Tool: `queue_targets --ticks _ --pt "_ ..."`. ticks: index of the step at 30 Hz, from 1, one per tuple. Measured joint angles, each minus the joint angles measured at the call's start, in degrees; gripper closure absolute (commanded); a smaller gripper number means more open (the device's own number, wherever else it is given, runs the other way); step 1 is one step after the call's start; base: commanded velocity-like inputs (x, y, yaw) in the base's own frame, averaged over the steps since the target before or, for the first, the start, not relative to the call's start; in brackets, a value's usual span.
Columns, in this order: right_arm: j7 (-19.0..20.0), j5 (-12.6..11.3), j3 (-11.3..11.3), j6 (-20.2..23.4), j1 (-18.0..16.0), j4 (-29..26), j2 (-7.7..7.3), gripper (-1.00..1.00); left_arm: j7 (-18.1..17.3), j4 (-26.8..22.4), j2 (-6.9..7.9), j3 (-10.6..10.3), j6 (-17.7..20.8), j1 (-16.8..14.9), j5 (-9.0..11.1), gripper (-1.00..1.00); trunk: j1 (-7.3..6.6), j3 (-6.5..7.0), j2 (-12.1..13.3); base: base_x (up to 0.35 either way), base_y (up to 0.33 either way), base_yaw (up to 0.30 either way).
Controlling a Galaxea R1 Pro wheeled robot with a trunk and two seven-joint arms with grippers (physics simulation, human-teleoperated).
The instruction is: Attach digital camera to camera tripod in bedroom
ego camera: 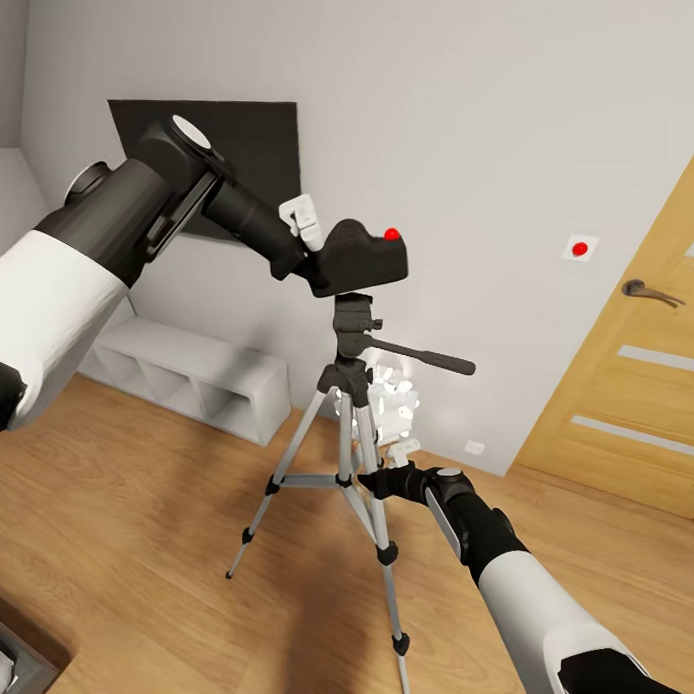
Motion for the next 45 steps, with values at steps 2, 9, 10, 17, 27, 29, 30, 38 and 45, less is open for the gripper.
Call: queue_targets --ticks 2,9,10,17,27,29,30,38,45 --pt "0.0 0.0 0.0 0.0 0.0 0.0 0.0 1.0 0.0 0.0 0.05 -0.1 0.0 0.0 -0.1 1.0 0.0 0.0 0.0 0.0 0.0 0.0" --pt "0.0 0.0 0.0 0.0 0.0 0.0 0.0 1.0 0.0 0.0 0.12 -0.3 0.1 0.0 -0.3 1.0 0.0 0.0 0.0 0.0 0.0 0.0" --pt "0.0 0.0 0.0 0.0 0.0 0.0 0.0 1.0 0.0 0.0 0.12 -0.3 0.1 0.0 -0.3 1.0 0.0 0.0 0.0 0.0 0.0 0.0" --pt "0.0 0.0 0.0 0.0 0.0 0.0 0.0 1.0 -0.1 -0.1 0.24 -0.3 0.1 0.0 -0.3 1.0 0.0 0.0 0.0 0.0 0.0 0.0" --pt "0.0 0.0 0.0 0.0 0.0 0.0 0.0 1.0 -0.2 -0.3 0.47 -0.4 0.1 0.0 -0.4 1.0 0.0 0.0 0.0 0.0 0.0 0.0" --pt "0.0 0.0 0.0 0.0 0.0 0.0 0.0 1.0 -0.3 -0.3 0.56 -0.4 0.1 0.0 -0.4 1.0 0.0 0.0 0.0 0.0 0.0 0.0" --pt "0.0 0.0 0.0 0.0 0.0 0.0 0.0 1.0 -0.3 -0.3 0.58 -0.4 0.1 0.0 -0.3 1.0 0.0 0.0 0.0 0.0 0.0 0.0" --pt "0.0 0.0 0.0 0.0 0.0 0.0 0.0 1.0 -0.3 -0.3 0.57 -0.4 0.1 0.0 -0.3 1.0 0.0 0.0 0.0 0.0 0.0 0.0" --pt "0.0 0.0 0.0 0.0 0.0 0.0 0.0 1.0 -0.4 -0.2 0.57 -0.4 0.1 0.0 -0.3 1.0 0.0 0.0 0.0 0.0 0.0 0.0"
